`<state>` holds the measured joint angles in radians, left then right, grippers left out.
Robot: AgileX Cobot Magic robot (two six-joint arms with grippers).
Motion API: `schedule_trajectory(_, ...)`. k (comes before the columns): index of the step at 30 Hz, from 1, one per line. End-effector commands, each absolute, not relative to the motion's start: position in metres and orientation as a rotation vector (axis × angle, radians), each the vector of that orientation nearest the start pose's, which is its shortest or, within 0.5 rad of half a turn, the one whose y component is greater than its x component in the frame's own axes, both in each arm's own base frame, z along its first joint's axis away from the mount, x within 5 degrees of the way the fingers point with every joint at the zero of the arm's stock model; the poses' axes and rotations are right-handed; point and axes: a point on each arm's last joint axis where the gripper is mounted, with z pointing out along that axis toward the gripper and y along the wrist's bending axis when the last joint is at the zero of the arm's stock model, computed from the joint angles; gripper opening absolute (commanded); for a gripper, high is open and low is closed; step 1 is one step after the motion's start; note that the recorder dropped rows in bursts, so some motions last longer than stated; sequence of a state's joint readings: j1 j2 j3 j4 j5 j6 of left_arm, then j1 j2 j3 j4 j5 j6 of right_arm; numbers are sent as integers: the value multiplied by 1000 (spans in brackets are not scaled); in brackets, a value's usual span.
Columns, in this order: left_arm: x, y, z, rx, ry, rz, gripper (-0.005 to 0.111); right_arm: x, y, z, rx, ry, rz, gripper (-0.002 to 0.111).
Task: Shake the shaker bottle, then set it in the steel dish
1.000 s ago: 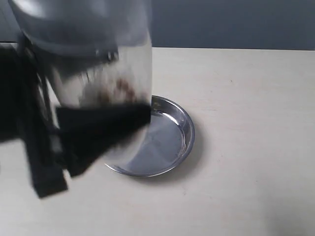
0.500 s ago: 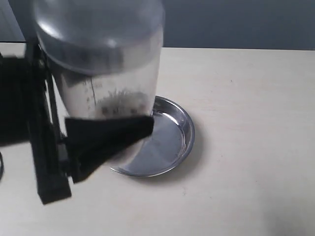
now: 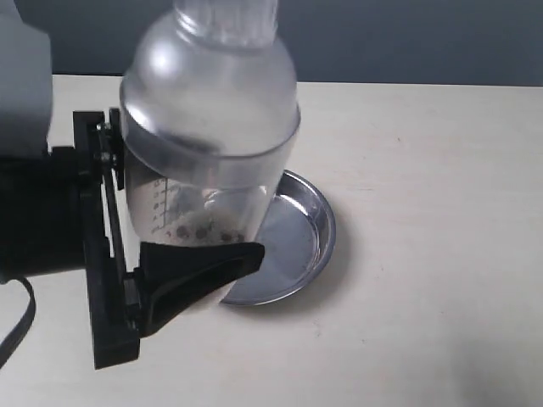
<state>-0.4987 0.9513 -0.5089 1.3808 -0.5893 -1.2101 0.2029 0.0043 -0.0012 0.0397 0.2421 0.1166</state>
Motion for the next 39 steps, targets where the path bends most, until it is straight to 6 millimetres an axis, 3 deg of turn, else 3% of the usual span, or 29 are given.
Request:
schedule_trajectory(1, 133, -133, 287, 940, 1572, -851, 0, 54, 12, 192, -42, 1721, 274, -1)
schedule_trajectory(35, 140, -128, 284, 903, 1620, -740, 0, 54, 12, 193, -41, 1719, 274, -1)
schedule_trajectory(39, 145, -128, 306, 875, 1559, -701, 0, 54, 12, 192, -42, 1723, 274, -1)
